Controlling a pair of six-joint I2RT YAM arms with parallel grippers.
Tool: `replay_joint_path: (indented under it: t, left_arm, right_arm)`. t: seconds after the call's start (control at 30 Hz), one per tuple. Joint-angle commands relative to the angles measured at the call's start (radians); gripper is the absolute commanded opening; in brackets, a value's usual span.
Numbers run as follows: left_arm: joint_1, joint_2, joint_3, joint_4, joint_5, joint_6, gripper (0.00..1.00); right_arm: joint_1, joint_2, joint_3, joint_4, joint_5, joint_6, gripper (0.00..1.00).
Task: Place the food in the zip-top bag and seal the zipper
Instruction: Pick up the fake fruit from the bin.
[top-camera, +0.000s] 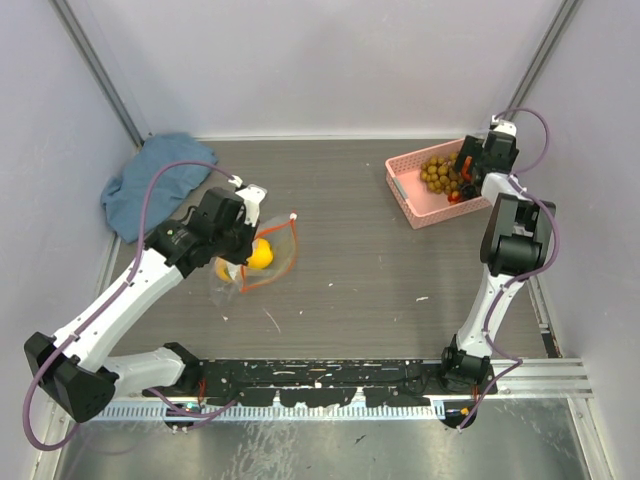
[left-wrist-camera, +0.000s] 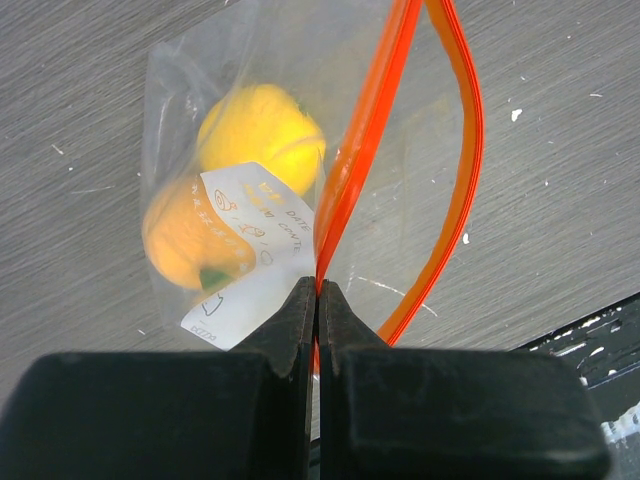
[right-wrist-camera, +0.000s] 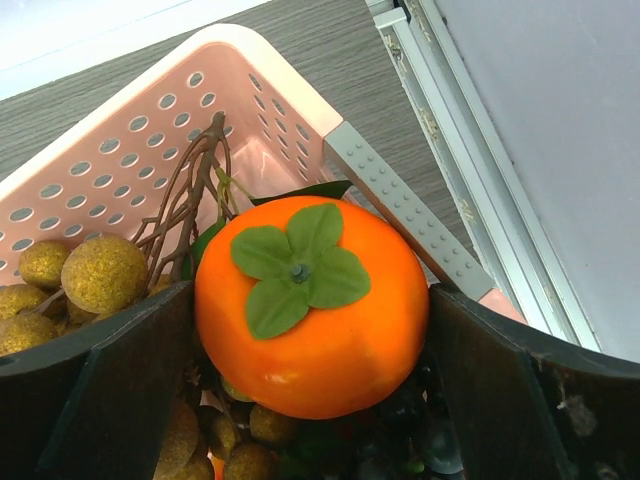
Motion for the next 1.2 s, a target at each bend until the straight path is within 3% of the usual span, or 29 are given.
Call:
replay_joint_path:
  t: [0.0,0.17,0.33,0.53,0.8,1.17]
  left_arm:
    - [-0.005,0.003,0.005,0.036,-0.01,0.008,0.0]
    - [-0.004,0.004,0.005,0.035,-0.01,0.008,0.0]
    - [-0.005,0.002,0.009,0.034,-0.005,0.007,0.0]
    - [-0.004,-0.006,0.009,0.034,0.004,0.005,0.0]
    - [-0.005,-0.018,0.014,0.037,0.037,-0.001,0.0]
    - [-0.004,0.029,0.078,-0.005,0.067,-0.059,0.0]
  right_arm:
    - [-0.003,0.04,0.041,-0.012,0.018,-0.043,1.0]
    - [-0.003,0.027,0.048,-0.024,0.015,-0.049,0.94]
    - [-0.003,-0.056,0.002,-0.005,-0.008,-0.04,0.84]
    - [-0.003,-0.165,-0.054,0.018,-0.027,0.002,0.78]
    - [0.0,-0.293,-0.131,0.017,-0.082,0.09,0.78]
    - [0.067,-0.549,-0.418,0.103,-0.226,0.194,0.78]
